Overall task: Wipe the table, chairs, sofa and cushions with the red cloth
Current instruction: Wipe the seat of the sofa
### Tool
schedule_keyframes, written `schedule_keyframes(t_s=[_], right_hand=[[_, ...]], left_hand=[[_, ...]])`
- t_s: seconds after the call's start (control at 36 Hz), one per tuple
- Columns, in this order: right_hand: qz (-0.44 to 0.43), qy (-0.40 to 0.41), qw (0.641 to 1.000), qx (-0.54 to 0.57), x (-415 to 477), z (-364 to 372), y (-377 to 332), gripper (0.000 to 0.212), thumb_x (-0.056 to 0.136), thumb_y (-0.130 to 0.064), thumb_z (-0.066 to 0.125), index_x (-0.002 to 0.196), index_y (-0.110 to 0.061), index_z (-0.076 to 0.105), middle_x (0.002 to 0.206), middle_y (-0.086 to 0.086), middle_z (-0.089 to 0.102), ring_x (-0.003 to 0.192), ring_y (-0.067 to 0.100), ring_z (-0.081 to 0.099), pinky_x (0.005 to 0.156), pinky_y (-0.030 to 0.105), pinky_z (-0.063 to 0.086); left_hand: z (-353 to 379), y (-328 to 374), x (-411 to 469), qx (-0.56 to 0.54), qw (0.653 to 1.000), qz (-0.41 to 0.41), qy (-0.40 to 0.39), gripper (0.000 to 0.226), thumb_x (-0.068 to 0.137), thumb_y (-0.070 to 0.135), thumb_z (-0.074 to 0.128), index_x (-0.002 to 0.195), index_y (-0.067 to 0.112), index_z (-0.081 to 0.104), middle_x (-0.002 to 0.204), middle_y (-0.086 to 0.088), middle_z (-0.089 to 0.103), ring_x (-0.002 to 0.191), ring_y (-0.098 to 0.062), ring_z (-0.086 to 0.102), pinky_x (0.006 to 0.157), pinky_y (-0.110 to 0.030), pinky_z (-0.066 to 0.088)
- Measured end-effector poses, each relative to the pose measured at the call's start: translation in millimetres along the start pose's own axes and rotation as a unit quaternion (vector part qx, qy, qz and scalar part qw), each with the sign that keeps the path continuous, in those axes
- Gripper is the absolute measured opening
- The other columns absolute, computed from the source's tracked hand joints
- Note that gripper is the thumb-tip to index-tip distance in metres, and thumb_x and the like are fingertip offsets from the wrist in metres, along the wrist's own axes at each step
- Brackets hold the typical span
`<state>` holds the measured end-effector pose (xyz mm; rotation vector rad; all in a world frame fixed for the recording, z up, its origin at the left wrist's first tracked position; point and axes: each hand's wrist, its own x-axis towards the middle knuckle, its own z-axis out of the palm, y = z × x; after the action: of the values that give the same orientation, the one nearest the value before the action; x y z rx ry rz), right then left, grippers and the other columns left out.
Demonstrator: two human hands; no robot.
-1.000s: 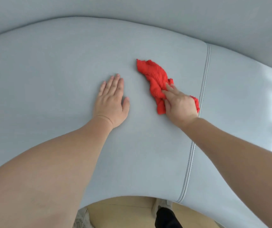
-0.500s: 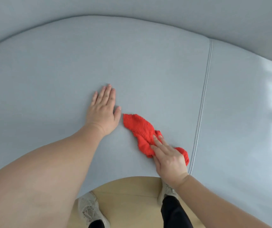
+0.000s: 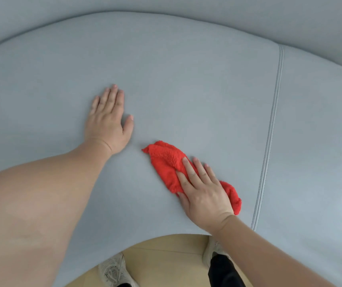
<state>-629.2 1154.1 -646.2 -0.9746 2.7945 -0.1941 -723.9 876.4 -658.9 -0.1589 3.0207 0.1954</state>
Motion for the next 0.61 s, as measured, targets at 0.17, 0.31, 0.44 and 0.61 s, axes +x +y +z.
schedule_keyframes(t_s=[0.17,0.31,0.44,0.61], right_hand=[[0.014,0.024,1.0,-0.001,65.7,-8.2,17.6,0.044,0.081,-0.017,0.067,0.122,0.0,0.062,0.142,0.021,0.048,0.131,0.042,0.044,0.108,0.055,0.029],[0.019,0.027,0.999,-0.002,116.3,-18.4,41.0,0.045,0.083,-0.009,0.065,0.126,0.004,0.057,0.145,0.021,0.043,0.134,0.042,0.039,0.112,0.051,0.019],[0.09,0.018,0.996,-0.016,195.4,-34.6,84.9,0.049,0.097,-0.014,0.04,0.144,-0.003,0.035,0.157,0.016,0.024,0.146,0.034,0.015,0.119,0.043,0.007],[0.148,0.05,0.988,-0.001,275.2,-54.3,138.1,0.045,0.096,-0.017,0.036,0.138,0.0,0.041,0.154,0.017,0.027,0.142,0.034,0.022,0.117,0.043,0.017]], left_hand=[[2.8,-0.7,-1.5,-0.007,1.0,0.008,0.004,0.075,0.086,0.044,0.023,0.148,0.003,0.023,0.156,-0.014,0.019,0.145,-0.027,0.015,0.118,-0.039,0.005],[4.8,-2.6,-1.1,-0.008,1.0,0.015,0.003,0.073,0.087,0.043,0.026,0.147,0.002,0.025,0.156,-0.015,0.021,0.144,-0.028,0.018,0.118,-0.038,0.004],[5.1,-2.4,-0.5,-0.005,1.0,0.017,-0.008,0.073,0.087,0.042,0.025,0.148,0.002,0.023,0.156,-0.014,0.019,0.145,-0.027,0.016,0.118,-0.038,0.003],[6.3,-2.0,-1.1,-0.021,0.999,0.024,-0.008,0.071,0.087,0.04,0.025,0.147,0.0,0.025,0.155,-0.016,0.021,0.144,-0.029,0.016,0.118,-0.041,0.005]])
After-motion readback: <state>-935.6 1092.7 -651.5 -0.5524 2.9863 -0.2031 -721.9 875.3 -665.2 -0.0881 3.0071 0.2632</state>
